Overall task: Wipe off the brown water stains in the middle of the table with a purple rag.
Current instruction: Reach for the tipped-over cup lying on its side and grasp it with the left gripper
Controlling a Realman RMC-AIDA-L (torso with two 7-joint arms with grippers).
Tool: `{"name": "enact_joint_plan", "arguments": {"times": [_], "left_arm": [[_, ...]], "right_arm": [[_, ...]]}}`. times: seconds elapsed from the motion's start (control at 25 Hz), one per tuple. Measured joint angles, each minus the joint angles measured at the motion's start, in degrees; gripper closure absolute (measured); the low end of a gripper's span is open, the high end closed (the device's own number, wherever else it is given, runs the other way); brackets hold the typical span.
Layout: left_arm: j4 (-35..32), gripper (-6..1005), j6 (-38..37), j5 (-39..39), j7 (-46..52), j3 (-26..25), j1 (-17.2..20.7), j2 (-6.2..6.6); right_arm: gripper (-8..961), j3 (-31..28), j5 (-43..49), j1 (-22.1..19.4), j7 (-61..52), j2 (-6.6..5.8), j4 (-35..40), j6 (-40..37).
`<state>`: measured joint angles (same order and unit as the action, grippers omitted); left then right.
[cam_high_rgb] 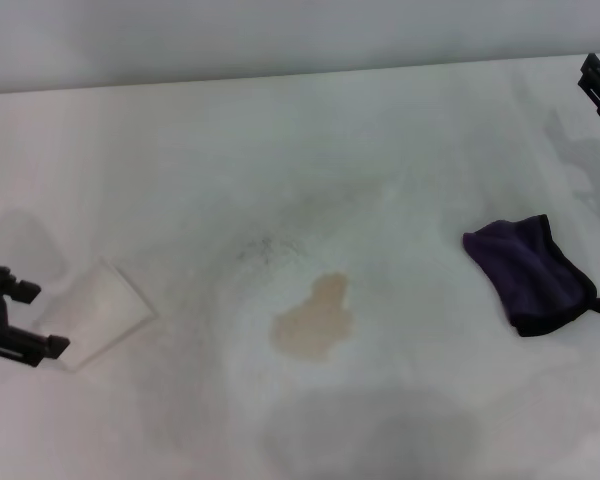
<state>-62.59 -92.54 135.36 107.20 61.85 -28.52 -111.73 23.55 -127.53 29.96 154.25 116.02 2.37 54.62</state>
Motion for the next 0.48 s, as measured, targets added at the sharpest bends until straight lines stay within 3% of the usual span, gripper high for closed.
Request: {"name": "enact_joint_plan", "arguments": {"times": [0.48], "left_arm": [[3.6, 127, 4.3, 0.1, -1.7, 0.2, -2.3, -1.29]], "right_arm": [[108, 0.0, 0.0, -0.2, -0.1, -0.05, 0.2, 0.1]]}}
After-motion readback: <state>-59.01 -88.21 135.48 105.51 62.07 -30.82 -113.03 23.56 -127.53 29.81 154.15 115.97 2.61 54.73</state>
